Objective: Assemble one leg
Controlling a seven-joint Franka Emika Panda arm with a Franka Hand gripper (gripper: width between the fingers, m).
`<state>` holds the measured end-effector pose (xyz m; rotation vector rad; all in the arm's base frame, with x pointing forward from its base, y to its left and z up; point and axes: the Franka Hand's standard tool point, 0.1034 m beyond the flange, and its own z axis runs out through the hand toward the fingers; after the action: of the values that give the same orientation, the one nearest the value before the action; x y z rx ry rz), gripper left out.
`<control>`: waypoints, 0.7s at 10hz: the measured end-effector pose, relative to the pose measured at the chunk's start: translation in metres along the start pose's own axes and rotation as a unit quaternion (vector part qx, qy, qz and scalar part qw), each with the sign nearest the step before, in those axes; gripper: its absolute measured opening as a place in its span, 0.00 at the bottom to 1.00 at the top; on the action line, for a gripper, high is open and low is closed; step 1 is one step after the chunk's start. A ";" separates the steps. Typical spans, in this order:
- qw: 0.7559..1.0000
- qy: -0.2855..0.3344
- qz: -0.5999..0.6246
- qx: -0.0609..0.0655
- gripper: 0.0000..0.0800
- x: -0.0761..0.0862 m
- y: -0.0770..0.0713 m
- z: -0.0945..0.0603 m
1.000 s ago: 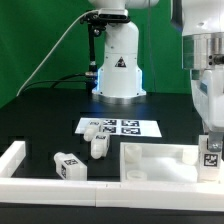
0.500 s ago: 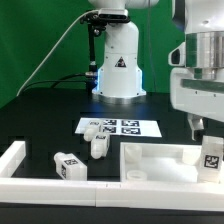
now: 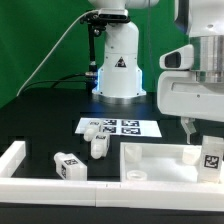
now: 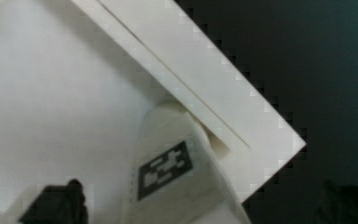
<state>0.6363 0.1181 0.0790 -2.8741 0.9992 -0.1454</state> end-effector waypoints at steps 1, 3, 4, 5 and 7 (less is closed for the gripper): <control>0.994 0.010 -0.105 -0.005 0.81 0.006 0.001 0.001; 0.985 0.011 -0.174 -0.006 0.81 0.012 0.002 0.005; 0.987 0.012 -0.161 -0.006 0.68 0.011 0.002 0.005; 0.988 0.012 -0.154 -0.006 0.51 0.012 0.002 0.005; 0.996 0.011 -0.083 -0.005 0.36 0.011 0.003 0.006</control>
Offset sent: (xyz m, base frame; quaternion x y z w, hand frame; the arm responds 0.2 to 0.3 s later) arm 0.0000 0.0000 0.0000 0.0000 0.0000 0.0650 0.9979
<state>0.6442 0.1090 0.0737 -2.9686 0.7653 -0.1844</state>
